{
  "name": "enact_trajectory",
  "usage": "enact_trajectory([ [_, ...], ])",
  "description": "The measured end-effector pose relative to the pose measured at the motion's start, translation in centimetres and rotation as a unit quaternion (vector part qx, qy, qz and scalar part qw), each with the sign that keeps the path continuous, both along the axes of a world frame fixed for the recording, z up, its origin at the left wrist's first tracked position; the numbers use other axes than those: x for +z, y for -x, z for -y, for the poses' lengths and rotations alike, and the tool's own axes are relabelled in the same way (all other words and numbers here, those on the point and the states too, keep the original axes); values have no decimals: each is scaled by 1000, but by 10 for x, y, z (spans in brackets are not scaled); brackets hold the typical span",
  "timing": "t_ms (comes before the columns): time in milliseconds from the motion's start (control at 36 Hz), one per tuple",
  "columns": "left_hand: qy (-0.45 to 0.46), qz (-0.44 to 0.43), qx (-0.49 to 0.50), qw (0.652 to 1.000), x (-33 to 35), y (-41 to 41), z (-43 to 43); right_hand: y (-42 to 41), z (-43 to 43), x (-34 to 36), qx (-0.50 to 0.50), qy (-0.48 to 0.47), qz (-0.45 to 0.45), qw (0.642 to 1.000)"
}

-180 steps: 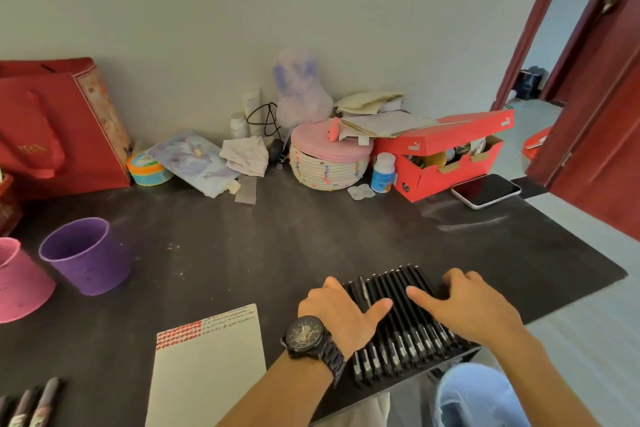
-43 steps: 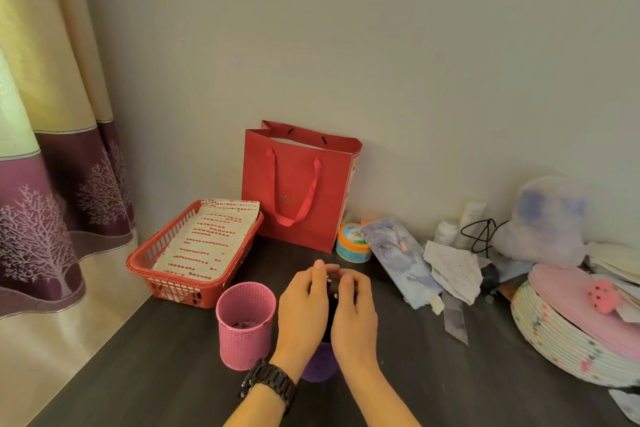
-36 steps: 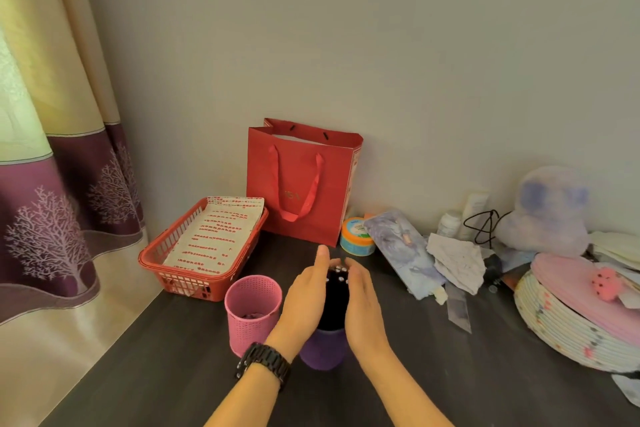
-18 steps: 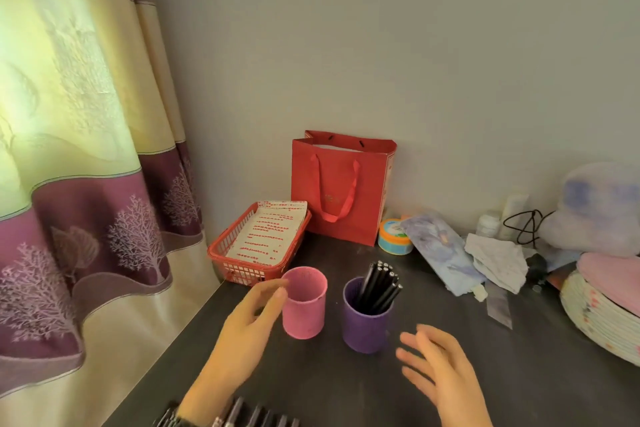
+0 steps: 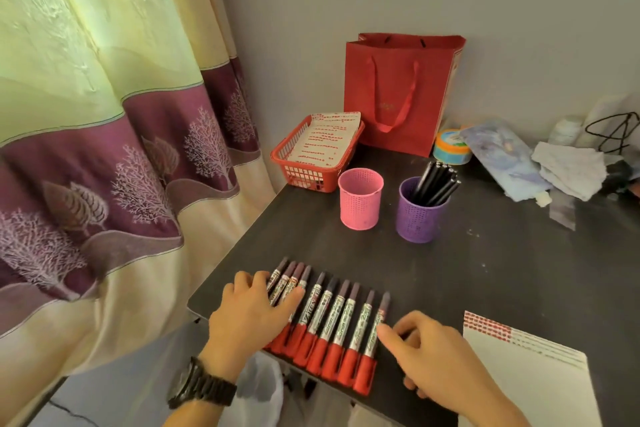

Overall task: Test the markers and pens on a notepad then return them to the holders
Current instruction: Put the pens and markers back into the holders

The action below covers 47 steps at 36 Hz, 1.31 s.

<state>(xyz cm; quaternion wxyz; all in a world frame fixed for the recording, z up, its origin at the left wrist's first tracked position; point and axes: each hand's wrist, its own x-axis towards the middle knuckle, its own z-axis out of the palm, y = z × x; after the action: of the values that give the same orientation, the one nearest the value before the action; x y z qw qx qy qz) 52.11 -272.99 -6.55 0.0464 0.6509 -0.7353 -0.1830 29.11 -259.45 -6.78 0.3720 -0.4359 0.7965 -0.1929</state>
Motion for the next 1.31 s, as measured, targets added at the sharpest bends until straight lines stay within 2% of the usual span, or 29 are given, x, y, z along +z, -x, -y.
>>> enact_trajectory([
  [111, 34, 57, -15, 998, -5, 14, -11, -12, 2, -8, 17, 14, -102, 995],
  [306, 81, 102, -40, 991, -15, 49, -24, -26, 5, -6, 7, 26, -185, 982],
  [472, 101, 126, -91, 983, -12, 70, -26, -21, 12, -4, 1, 26, -198, 980],
  [639, 31, 98, -114, 988, -1, 72, -14, -12, 17, 1, 2, -1, -170, 985],
  [806, 5, 68, -124, 990, 6, 74, -9, -24, 38, 9, 3, -26, -196, 980],
  [1028, -32, -23, -83, 996, 1, 59, 1, -17, 45, 10, -11, 0, -174, 985],
  [1083, -57, -62, -73, 994, 3, 55, 4, -15, 43, 8, -21, 6, -167, 986],
  [1139, -103, -141, -61, 983, 4, 51, 5, -13, 42, 6, -24, 7, -148, 989],
  [1194, -176, -278, -31, 944, 4, 46, 4, -9, 41, 4, -41, 10, -113, 993],
  [1250, -246, -410, 7, 878, 4, 41, 3, -4, 41, 2, -73, 20, -71, 995],
  [1306, -270, -479, 39, 834, 4, 38, 3, 2, 40, -1, -111, 40, -6, 993],
])
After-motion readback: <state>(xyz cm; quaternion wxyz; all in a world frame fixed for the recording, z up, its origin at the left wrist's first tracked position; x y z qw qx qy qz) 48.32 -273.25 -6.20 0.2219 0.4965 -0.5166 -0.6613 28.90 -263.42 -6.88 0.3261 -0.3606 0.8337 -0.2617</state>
